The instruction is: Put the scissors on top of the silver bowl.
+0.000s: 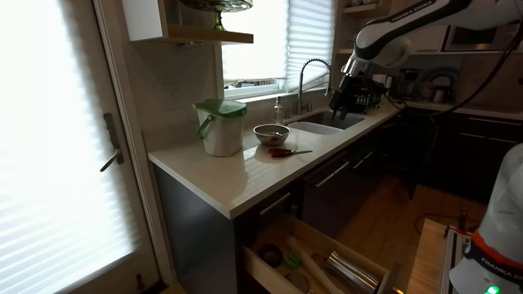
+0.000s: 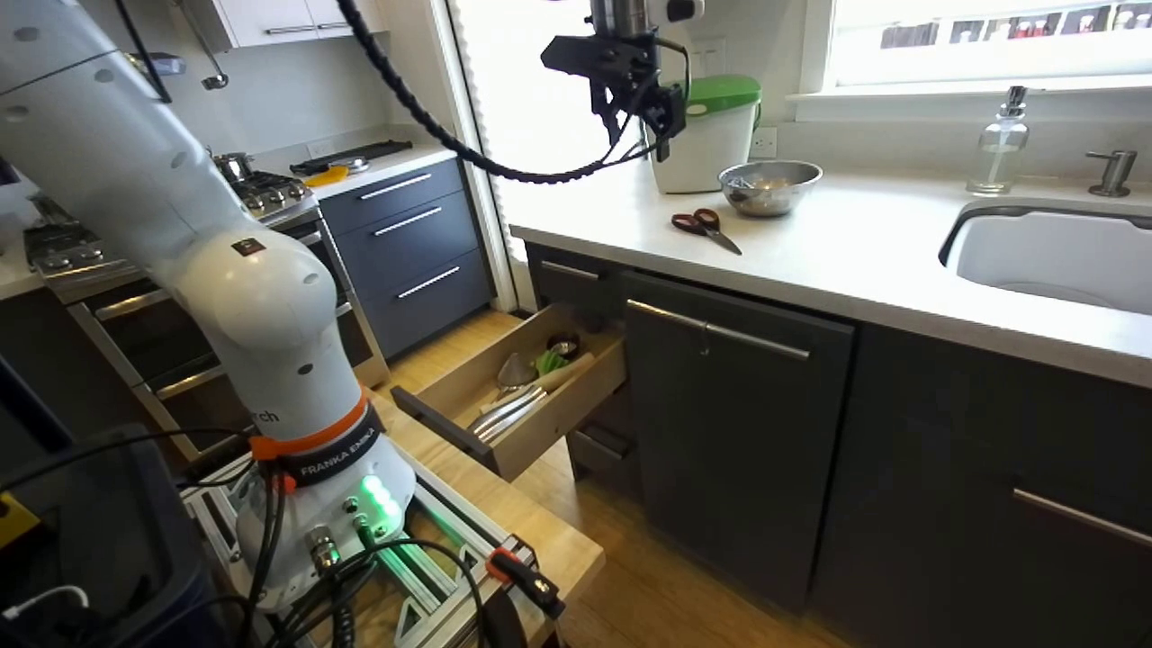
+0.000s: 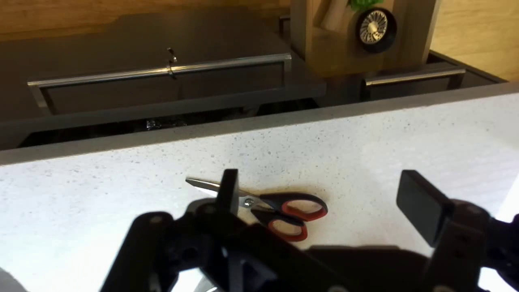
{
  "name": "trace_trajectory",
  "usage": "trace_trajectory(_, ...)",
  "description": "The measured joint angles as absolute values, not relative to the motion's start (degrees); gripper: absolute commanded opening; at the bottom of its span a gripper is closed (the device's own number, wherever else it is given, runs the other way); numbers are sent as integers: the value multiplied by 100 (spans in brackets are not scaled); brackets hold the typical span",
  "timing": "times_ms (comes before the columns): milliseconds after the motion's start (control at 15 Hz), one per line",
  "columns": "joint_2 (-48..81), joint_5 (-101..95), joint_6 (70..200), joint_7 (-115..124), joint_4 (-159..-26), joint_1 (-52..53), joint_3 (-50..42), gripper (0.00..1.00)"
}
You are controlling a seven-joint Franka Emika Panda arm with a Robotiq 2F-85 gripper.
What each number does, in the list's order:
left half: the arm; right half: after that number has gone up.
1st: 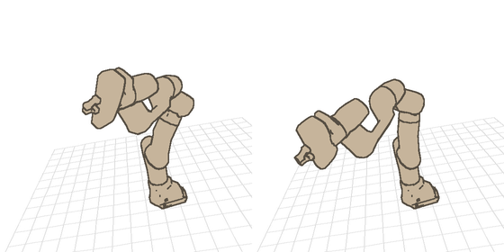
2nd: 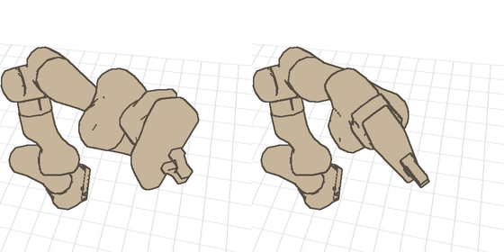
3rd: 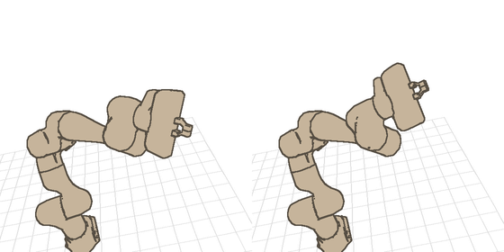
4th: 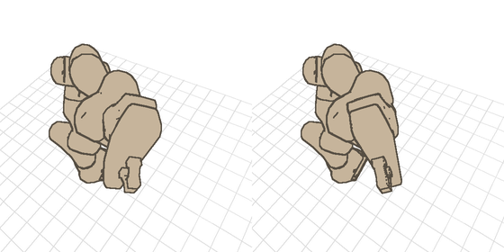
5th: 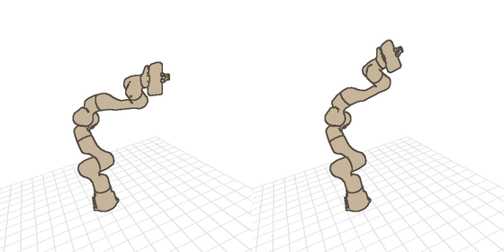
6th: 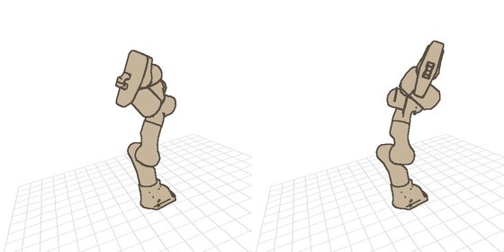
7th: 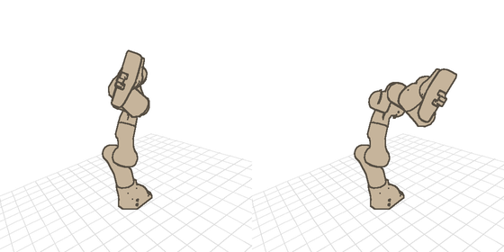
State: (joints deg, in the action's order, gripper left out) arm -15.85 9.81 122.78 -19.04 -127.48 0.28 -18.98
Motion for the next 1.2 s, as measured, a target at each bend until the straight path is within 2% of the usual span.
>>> trace_trajectory(333, -122, 651, 11947, -1882, -11592, 109, -1868, 100)
trace_trajectory(600, -41, 621, 11877, -1879, -11454, 105, -1872, 100)
trace_trajectory(867, 38, 575, 11946, -2266, -11390, -186, -1449, 100)
trace_trajectory(1200, 1187, 275, 11562, -3269, -10344, -425, -1068, 100)
